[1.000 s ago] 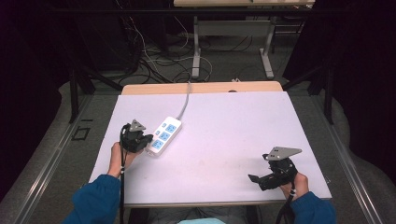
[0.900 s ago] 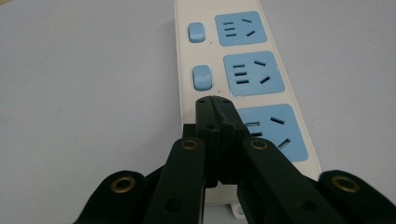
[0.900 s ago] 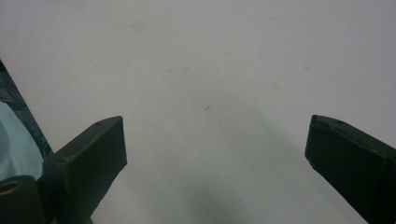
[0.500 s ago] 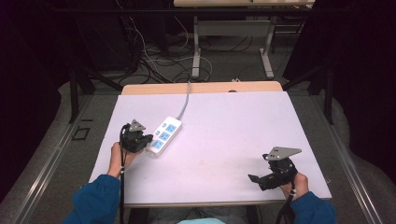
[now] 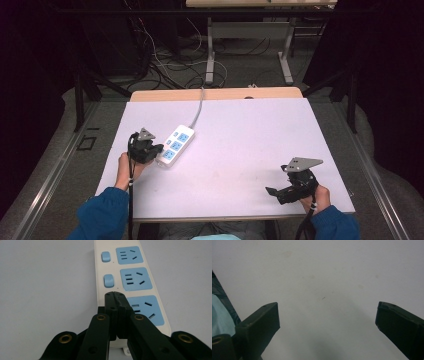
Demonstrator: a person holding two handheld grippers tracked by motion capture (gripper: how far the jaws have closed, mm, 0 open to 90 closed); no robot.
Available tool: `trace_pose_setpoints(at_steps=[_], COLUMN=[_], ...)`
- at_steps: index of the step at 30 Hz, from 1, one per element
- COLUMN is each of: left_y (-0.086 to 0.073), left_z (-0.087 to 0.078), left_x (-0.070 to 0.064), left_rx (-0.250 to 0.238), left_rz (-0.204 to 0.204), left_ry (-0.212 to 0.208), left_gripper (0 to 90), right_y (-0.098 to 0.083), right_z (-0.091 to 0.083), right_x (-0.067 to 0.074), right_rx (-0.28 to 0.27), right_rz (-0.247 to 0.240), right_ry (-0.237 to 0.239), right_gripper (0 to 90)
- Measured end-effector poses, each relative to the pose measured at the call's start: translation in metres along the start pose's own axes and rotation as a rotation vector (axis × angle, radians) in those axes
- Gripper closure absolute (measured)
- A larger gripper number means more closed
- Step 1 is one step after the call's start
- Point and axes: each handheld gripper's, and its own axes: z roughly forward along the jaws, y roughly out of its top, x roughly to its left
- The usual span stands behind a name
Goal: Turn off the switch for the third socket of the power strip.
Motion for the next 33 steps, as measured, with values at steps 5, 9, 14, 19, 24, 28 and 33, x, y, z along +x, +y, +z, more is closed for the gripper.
trace_pose_setpoints(at_steps=[5, 9, 14, 19, 24, 28, 33], left_y=[0.002, 0.004, 0.005, 0.005, 0.005, 0.003, 0.001], left_z=[-0.004, -0.008, -0.012, -0.014, -0.018, -0.025, -0.031], left_x=[0.001, 0.002, 0.0, -0.001, -0.004, -0.005, -0.004], left_rx=[-0.018, -0.023, -0.024, -0.013, -0.015, -0.015, -0.008], left_rz=[-0.009, -0.019, -0.021, -0.02, -0.016, -0.013, -0.01], left_ry=[0.001, -0.001, 0.02, 0.033, 0.04, 0.054, 0.053], left_gripper=[76.1, 63.8, 41.0, 26.1, 16.1, 9.8, 3.0], right_y=[0.0, 0.0, 0.0, 0.0, 0.0, 0.0, 0.0], right_z=[0.0, 0.0, 0.0, 0.0, 0.0, -0.001, -0.001], right_x=[0.0, 0.0, -0.001, 0.0, -0.001, 0.0, 0.0], right_rx=[-0.003, -0.004, -0.003, -0.005, -0.004, 0.005, 0.002], right_rz=[0.0, 0.003, 0.0, 0.0, 0.003, 0.002, 0.002], right_ry=[0.001, 0.003, 0.004, 0.006, 0.001, 0.008, 0.006], right_gripper=[4.9, 4.9, 4.9, 4.9, 4.8, 4.8, 4.8])
